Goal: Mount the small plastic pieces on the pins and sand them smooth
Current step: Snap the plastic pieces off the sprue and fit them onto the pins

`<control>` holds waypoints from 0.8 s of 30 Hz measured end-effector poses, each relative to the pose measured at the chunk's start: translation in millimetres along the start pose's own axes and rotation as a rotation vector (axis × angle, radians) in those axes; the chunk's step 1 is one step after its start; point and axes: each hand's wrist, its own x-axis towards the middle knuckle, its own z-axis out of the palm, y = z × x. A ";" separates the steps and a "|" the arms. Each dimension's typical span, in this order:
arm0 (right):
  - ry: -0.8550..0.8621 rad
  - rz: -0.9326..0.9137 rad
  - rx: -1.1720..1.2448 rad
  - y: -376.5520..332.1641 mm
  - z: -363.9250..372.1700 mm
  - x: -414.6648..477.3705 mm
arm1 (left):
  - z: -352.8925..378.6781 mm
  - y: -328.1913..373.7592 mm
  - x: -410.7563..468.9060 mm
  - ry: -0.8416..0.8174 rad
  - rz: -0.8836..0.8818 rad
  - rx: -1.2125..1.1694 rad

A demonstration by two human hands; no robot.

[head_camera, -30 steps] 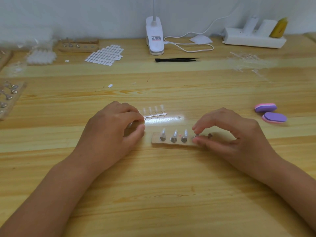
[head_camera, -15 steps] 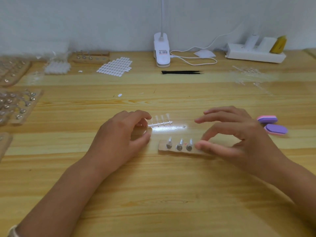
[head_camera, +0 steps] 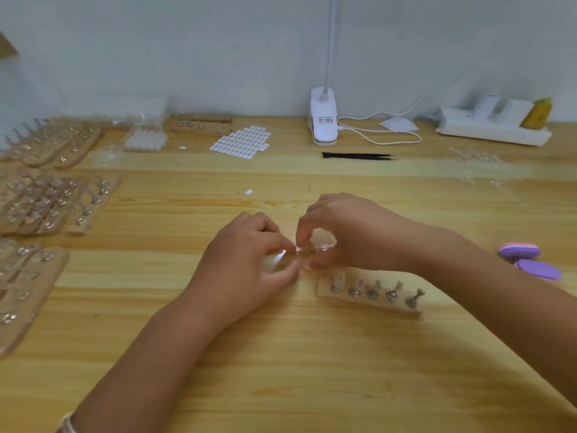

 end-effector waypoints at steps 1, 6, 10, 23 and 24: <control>-0.012 0.005 -0.016 0.3 0.9 5.0 | -0.5 0.2 0.5 -0.004 -0.006 -0.006; 0.020 0.019 0.002 2.5 4.3 11.9 | -2.5 2.2 1.8 -0.036 -0.045 -0.029; 0.101 0.037 0.128 2.8 8.0 8.9 | -3.3 3.2 1.8 -0.038 -0.055 -0.029; 0.132 0.017 0.170 7.9 11.8 10.6 | -1.1 2.0 0.9 -0.028 -0.008 0.032; 0.130 0.019 0.174 8.4 11.6 10.4 | -0.6 2.0 1.0 -0.025 -0.001 0.046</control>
